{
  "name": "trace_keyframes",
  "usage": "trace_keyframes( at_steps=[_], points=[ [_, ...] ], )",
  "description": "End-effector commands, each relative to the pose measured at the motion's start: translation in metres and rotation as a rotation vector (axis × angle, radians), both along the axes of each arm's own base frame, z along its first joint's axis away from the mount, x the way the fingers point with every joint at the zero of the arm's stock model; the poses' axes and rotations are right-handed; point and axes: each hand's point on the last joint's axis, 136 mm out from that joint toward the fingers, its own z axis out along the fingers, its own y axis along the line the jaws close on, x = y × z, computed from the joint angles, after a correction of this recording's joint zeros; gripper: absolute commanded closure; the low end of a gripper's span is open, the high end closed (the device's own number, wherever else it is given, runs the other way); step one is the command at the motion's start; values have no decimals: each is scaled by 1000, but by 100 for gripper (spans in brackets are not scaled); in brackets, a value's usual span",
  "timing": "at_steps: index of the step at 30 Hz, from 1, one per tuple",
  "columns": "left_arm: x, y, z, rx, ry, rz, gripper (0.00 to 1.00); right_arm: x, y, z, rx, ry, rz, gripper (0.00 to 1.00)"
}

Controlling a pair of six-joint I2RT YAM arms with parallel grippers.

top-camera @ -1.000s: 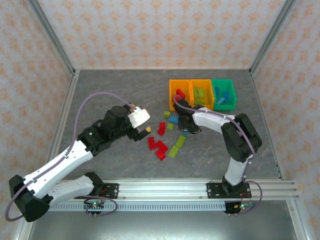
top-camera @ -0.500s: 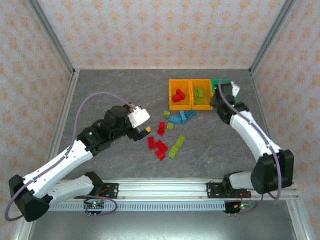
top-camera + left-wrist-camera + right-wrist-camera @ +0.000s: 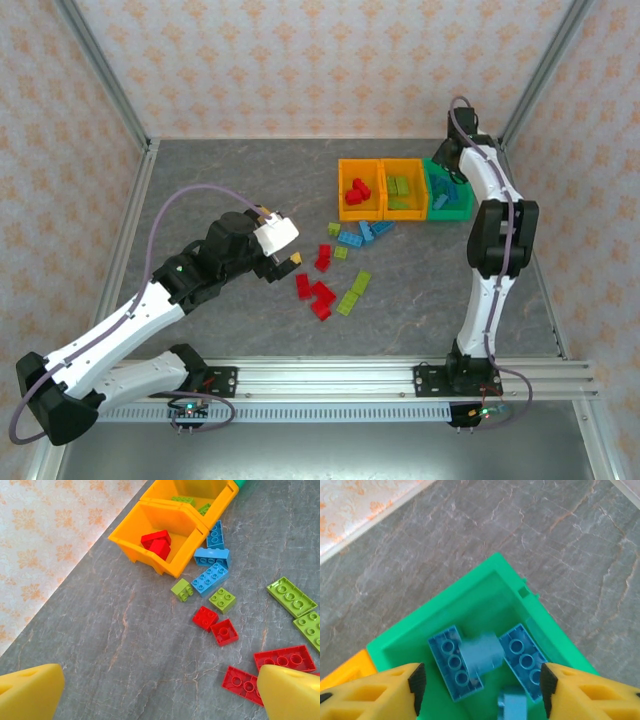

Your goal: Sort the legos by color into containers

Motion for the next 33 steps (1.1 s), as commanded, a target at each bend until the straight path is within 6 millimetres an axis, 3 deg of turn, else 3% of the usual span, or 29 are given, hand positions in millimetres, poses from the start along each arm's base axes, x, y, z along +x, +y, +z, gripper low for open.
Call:
trace_keyframes(
  at_steps=[1,6,11,13,15,17,21,24,29,33],
  points=[
    [3,7,6,10,-17,30,0,-36,11,41,56,-22,25,35],
    [15,6,5,-36,9,105,0,-106,58,61,218,-49,163,35],
    [40,4,0,-121,81,254,0,-198,138,55,370,21,399,29],
    [54,12,-2,-148,143,409,0,-232,169,46,425,84,512,24],
    [59,19,-16,-186,257,580,0,-262,190,37,440,165,611,19],
    [55,9,-48,-212,417,657,1,-284,197,29,439,218,636,16],
    [50,-30,-103,-313,655,674,7,-302,204,20,489,221,623,13],
    [52,-58,-130,-318,728,625,10,-302,202,13,483,231,597,12],
    [60,-74,-169,-158,747,578,14,-302,199,10,473,234,574,12],
    [60,-83,-199,-98,785,539,24,-303,191,6,435,250,555,13]
  ],
)
